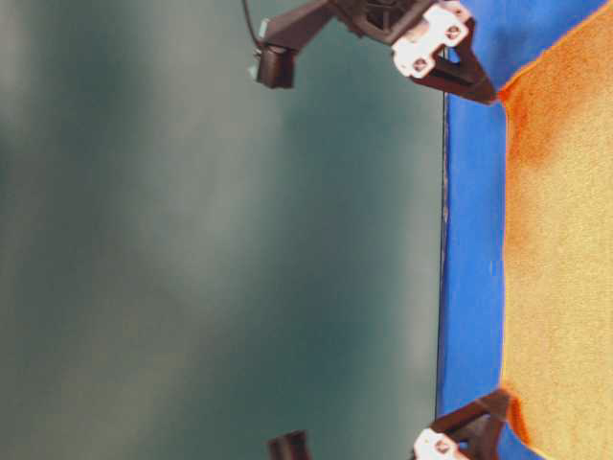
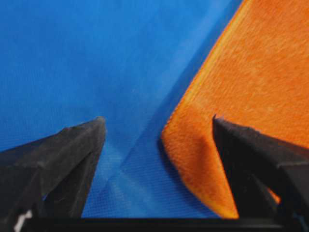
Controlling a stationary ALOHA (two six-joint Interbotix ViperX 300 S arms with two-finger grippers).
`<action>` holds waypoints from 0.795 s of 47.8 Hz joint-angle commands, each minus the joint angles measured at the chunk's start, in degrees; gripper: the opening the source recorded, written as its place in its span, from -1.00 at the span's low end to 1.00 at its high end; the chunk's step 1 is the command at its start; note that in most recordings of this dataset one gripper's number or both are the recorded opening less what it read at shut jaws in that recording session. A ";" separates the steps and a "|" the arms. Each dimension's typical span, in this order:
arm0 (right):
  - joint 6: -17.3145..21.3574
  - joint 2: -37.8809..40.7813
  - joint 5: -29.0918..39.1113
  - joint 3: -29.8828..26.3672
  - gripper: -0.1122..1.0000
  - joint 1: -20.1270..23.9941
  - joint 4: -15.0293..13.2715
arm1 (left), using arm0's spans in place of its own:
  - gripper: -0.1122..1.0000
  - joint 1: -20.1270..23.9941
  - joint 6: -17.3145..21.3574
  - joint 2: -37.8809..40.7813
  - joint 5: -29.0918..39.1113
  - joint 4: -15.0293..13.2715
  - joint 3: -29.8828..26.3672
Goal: Fold the orange towel.
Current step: 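Move both grippers to the towel's far corners and pinch them, then lift the far corners and fold them toward the near edge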
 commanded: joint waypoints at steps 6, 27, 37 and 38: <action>0.00 1.58 -1.58 -1.05 0.21 -0.09 0.18 | 0.70 0.35 0.09 1.85 -0.62 -0.18 -1.05; -0.09 2.46 -1.85 -1.32 -0.77 1.93 0.00 | -0.73 -0.44 -0.26 1.85 1.93 0.09 -0.97; 0.09 2.02 -2.02 -1.05 -0.77 1.93 0.18 | -0.75 -0.79 -0.09 1.67 2.11 0.09 -1.05; 0.09 1.93 -2.02 -1.05 -0.77 1.93 0.18 | -0.75 -0.79 0.00 1.49 2.11 0.09 -1.14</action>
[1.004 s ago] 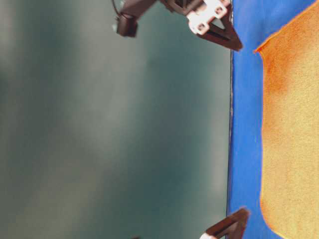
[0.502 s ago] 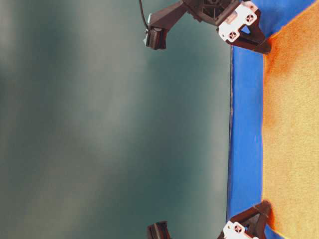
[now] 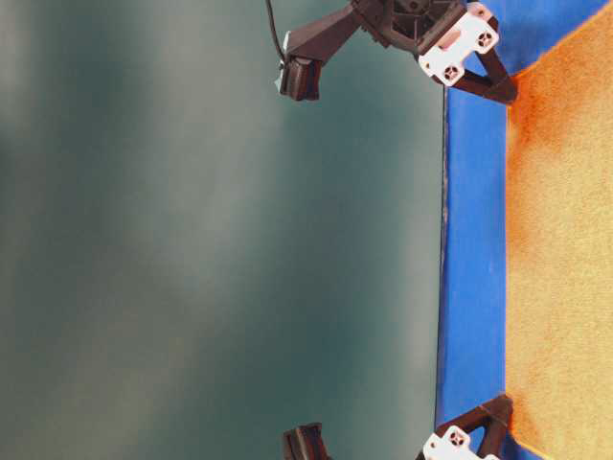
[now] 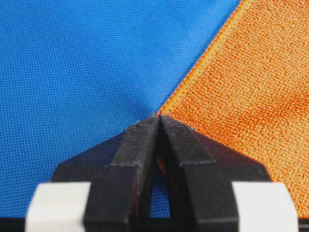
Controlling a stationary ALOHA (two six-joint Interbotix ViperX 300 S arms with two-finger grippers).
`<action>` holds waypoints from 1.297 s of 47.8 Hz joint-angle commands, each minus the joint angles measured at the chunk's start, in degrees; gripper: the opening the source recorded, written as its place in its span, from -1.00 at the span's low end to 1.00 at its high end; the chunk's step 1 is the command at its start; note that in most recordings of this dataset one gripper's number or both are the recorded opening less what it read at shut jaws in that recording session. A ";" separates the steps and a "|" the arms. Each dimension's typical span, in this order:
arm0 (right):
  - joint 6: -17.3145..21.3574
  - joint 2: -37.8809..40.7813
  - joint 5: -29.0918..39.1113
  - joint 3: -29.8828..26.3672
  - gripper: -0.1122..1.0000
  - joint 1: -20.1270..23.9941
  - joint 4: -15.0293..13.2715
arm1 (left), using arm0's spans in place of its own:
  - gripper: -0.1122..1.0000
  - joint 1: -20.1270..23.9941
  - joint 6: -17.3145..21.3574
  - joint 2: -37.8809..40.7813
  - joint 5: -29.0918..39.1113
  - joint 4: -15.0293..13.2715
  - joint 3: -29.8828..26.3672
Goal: Fold the orange towel.
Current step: 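Lift the far corners and fold them toward the near edge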
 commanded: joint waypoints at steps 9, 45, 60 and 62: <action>0.09 -3.08 -0.09 -0.26 -0.77 0.26 0.26 | -0.75 -0.35 1.41 -3.34 1.23 0.26 -0.53; 0.70 -17.84 1.93 6.50 -0.77 6.15 1.58 | -0.75 -9.14 1.85 -18.02 4.66 0.44 2.81; 0.79 -21.18 6.59 8.44 -0.77 17.40 1.58 | -0.75 -21.45 -0.44 -20.92 7.29 0.44 5.80; 1.14 -21.18 6.77 8.53 -0.77 18.63 1.76 | -0.75 -22.85 -1.32 -21.18 7.82 0.44 5.89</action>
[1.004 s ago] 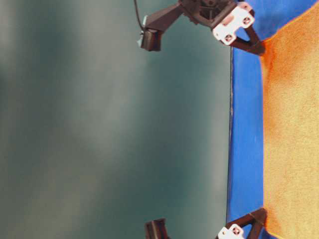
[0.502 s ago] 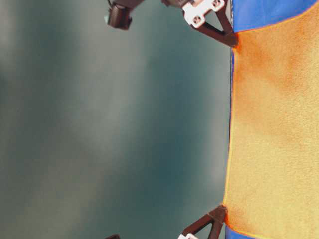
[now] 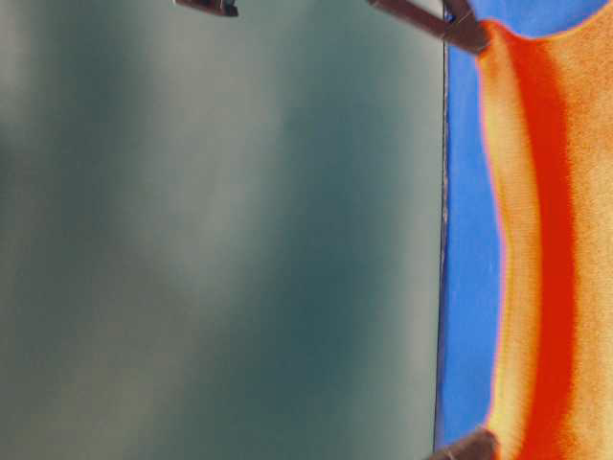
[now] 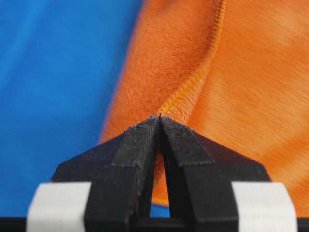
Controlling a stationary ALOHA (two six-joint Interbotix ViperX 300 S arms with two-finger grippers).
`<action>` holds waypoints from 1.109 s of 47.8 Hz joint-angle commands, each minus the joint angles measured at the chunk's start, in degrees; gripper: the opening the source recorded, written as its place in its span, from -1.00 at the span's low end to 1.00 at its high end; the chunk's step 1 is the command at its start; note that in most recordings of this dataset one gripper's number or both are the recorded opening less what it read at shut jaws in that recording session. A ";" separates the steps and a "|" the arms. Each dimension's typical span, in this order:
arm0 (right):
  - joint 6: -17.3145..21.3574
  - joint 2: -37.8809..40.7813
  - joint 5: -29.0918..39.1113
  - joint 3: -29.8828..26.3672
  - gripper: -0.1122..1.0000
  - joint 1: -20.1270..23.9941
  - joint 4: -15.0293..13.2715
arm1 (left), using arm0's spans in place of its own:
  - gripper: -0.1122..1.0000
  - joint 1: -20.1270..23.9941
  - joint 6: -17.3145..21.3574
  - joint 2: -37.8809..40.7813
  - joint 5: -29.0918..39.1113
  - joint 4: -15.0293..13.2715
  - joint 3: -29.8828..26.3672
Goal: Fold the orange towel.
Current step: 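Lift the far corners and fold them toward the near edge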
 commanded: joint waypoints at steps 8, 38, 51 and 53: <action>3.60 -0.97 2.37 0.00 -0.77 6.68 0.44 | -0.75 -7.56 -5.01 -1.32 2.29 0.09 -0.26; 11.43 -0.09 3.78 0.88 -0.77 16.26 0.44 | -0.75 -20.83 -12.74 2.20 4.75 0.09 -3.52; 11.60 4.04 3.78 -0.79 -0.75 16.35 0.44 | -0.75 -20.65 -12.74 4.48 4.92 0.09 -4.75; 11.78 4.57 3.78 -1.05 -0.75 16.26 0.44 | -0.74 -20.65 -12.74 4.92 4.92 0.00 -5.27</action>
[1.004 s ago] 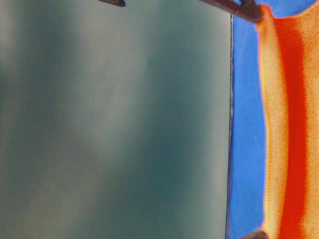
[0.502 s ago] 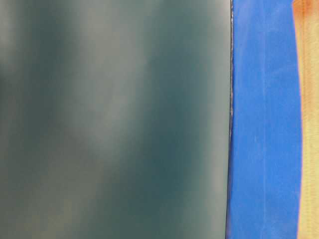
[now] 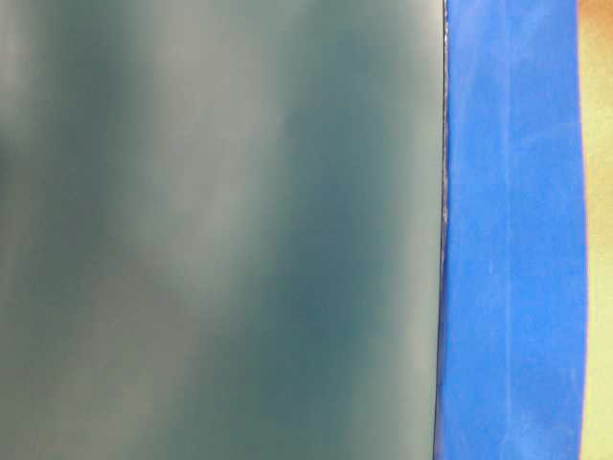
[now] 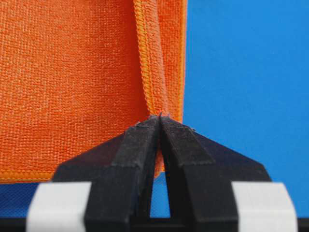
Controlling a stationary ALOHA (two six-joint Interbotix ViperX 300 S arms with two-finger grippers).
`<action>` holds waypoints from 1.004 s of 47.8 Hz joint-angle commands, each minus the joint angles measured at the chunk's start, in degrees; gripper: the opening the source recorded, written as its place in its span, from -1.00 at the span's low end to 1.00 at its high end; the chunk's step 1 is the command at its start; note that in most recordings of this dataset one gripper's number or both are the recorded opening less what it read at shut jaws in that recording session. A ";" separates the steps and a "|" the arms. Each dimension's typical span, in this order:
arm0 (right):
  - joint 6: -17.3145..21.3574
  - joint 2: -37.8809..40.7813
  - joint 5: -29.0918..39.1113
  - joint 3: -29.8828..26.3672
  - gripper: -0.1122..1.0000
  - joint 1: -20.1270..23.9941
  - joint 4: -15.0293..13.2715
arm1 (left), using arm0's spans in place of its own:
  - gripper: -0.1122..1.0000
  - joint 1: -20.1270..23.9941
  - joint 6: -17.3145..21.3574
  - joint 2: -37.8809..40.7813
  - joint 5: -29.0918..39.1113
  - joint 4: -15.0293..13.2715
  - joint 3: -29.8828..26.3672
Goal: Fold the orange towel.
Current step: 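Lift the far corners and fold them toward the near edge, then release the corners and raise both grippers off the folded towel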
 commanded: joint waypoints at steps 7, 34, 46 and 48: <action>0.79 1.14 -0.18 -2.20 -0.23 1.41 0.18 | -0.39 -0.18 -0.09 0.53 0.35 0.00 -2.29; -0.09 -4.13 0.35 -2.29 0.33 -5.80 -4.66 | 0.50 7.73 0.70 -7.12 6.68 0.44 -2.37; -0.09 -3.96 1.05 -2.37 0.33 -11.69 -6.50 | 0.50 12.74 0.70 -8.96 6.68 0.44 -0.62; -0.09 -3.69 1.05 -2.46 0.33 -12.13 -6.50 | 0.50 12.92 0.70 -8.88 6.68 0.44 -0.53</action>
